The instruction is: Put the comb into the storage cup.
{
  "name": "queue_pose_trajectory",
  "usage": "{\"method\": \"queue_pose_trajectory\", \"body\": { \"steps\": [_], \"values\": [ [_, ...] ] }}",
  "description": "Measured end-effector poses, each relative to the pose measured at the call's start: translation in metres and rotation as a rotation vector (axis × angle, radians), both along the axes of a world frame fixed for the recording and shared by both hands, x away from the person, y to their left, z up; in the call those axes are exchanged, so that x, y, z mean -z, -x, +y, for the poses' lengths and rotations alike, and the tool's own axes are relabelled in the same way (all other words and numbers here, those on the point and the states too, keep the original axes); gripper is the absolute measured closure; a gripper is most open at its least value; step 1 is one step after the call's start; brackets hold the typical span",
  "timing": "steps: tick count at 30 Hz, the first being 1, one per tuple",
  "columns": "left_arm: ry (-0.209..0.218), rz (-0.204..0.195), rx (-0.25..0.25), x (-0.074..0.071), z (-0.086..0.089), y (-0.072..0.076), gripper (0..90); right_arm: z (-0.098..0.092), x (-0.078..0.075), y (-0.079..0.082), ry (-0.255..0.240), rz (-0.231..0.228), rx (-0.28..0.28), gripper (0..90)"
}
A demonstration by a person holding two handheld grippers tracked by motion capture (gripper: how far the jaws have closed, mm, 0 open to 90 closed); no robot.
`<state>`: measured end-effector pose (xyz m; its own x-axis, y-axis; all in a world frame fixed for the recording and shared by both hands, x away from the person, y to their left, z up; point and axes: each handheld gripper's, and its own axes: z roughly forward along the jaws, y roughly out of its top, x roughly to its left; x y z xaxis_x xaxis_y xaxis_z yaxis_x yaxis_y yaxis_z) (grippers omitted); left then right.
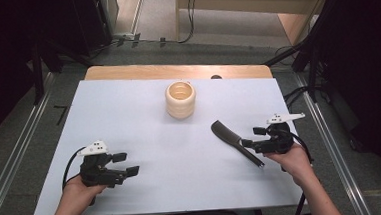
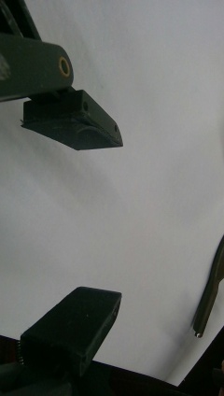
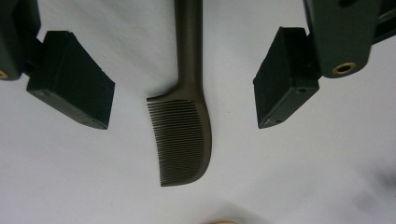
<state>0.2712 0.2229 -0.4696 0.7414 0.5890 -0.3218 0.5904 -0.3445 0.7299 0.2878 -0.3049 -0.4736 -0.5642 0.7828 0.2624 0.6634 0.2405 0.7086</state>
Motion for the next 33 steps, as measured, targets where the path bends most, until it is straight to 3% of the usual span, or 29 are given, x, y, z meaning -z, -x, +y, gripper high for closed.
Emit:
{"method": "queue_pose_trajectory", "body": {
  "steps": [13, 22, 33],
  "values": [
    [0.005, -0.002, -0.003, 0.0, 0.001, 0.0, 22.2, 0.0, 0.014, 0.008, 0.067, 0.074, -0.019, 23.7],
    [0.003, -0.001, -0.001, 0.0, 0.001, 0.0, 22.2, 0.001, 0.02, 0.012, 0.085, 0.098, -0.022, 27.3],
    [0.002, -0.003, -0.005, 0.0, 0.002, 0.0, 22.2, 0.003, 0.027, 0.019, 0.151, 0.165, -0.033, 45.4]
  ]
}}
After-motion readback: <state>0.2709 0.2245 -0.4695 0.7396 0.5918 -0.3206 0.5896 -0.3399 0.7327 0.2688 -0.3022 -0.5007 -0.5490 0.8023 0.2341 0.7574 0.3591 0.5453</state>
